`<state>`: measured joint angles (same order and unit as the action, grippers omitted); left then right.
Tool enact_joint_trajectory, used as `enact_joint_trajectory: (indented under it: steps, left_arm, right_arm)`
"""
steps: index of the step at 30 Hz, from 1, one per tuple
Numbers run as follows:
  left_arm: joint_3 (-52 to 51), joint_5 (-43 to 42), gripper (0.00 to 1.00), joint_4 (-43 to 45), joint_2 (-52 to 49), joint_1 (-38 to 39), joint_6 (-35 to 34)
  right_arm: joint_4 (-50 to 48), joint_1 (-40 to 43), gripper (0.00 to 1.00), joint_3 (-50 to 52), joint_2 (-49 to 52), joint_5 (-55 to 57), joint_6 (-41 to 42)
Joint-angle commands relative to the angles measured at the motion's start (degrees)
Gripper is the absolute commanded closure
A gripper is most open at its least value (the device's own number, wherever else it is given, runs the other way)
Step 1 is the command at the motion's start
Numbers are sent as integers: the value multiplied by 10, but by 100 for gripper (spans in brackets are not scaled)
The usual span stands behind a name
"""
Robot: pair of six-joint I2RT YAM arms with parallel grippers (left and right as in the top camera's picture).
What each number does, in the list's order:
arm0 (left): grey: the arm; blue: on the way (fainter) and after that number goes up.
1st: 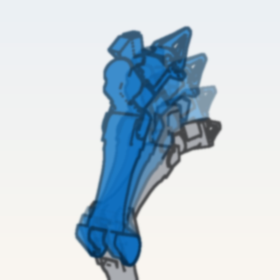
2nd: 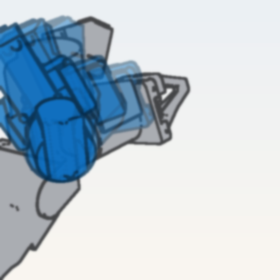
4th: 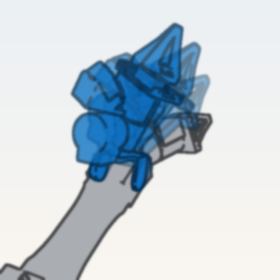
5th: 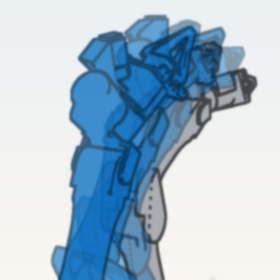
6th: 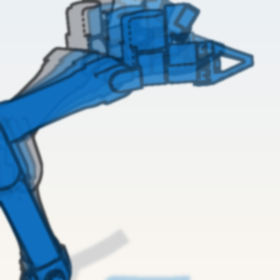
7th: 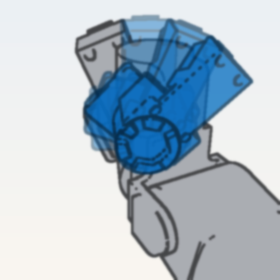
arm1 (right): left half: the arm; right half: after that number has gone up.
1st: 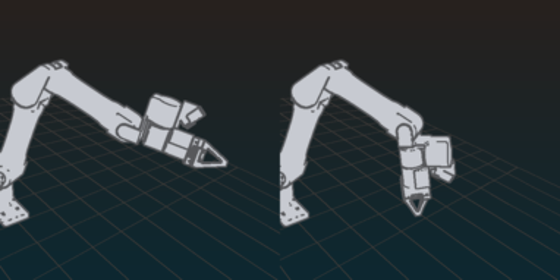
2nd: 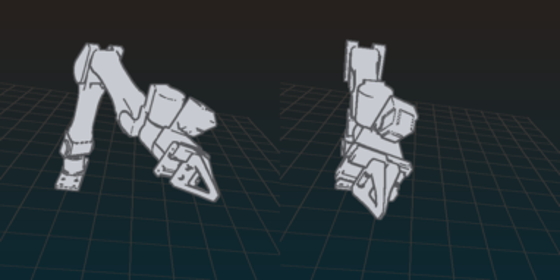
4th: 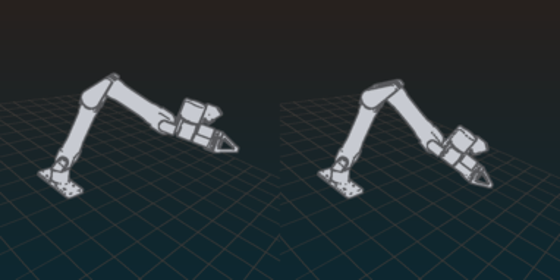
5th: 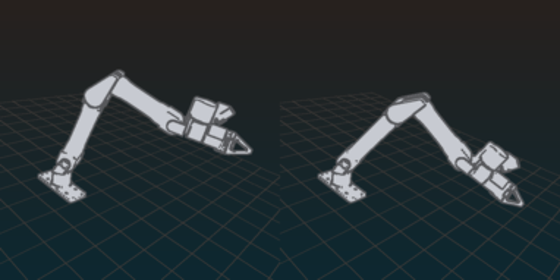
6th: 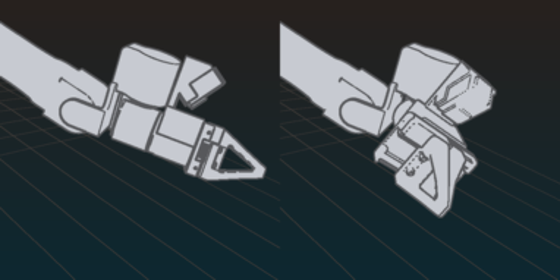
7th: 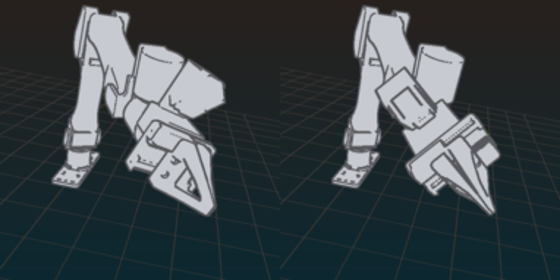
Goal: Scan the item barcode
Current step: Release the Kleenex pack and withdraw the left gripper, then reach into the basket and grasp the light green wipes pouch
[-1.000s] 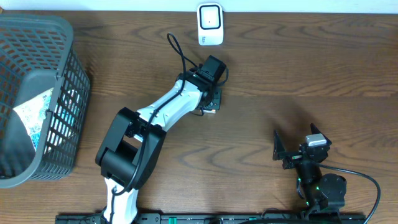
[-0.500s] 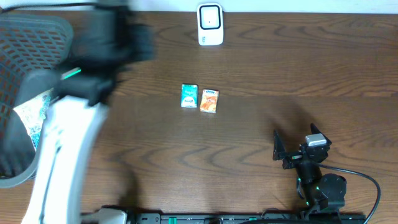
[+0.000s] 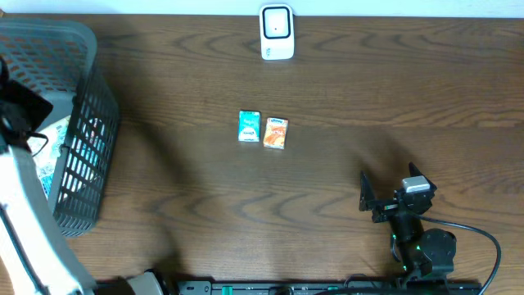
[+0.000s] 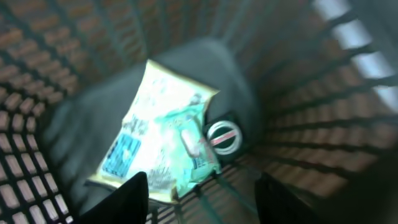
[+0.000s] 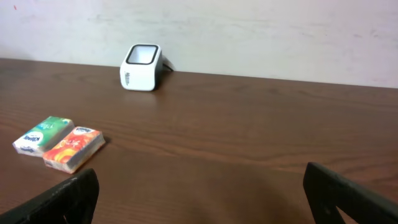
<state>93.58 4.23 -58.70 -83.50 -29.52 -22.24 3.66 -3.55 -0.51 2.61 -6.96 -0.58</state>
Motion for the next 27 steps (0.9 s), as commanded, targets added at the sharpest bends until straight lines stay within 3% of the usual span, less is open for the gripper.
enact_joint_trajectory:
  steps: [1, 5, 9, 11, 13, 14, 27]
  left_arm:
    - [-14, 1, 41, -1, -58, -11, -26]
    - [-14, 1, 31, 18, -128, -11, -28]
    - [-14, 1, 29, 33, -171, -12, -41]
    - [-14, 1, 24, 40, -184, -12, -43]
    - [-14, 2, 9, 42, -193, -12, -43]
    - [-14, 2, 7, 42, -197, -12, -42]
    - [-44, 1, 3, 53, -263, -12, -47]
  right_arm:
    - [2, 3, 1, 2, -1, 2, 8]
    - [2, 3, 1, 2, -1, 2, 8]
    - [2, 3, 1, 2, -1, 2, 8]
    - [2, 3, 1, 2, -1, 2, 8]
    - [2, 3, 1, 2, -1, 2, 8]
    - [2, 3, 1, 2, -1, 2, 8]
    - [2, 3, 1, 2, -1, 2, 8]
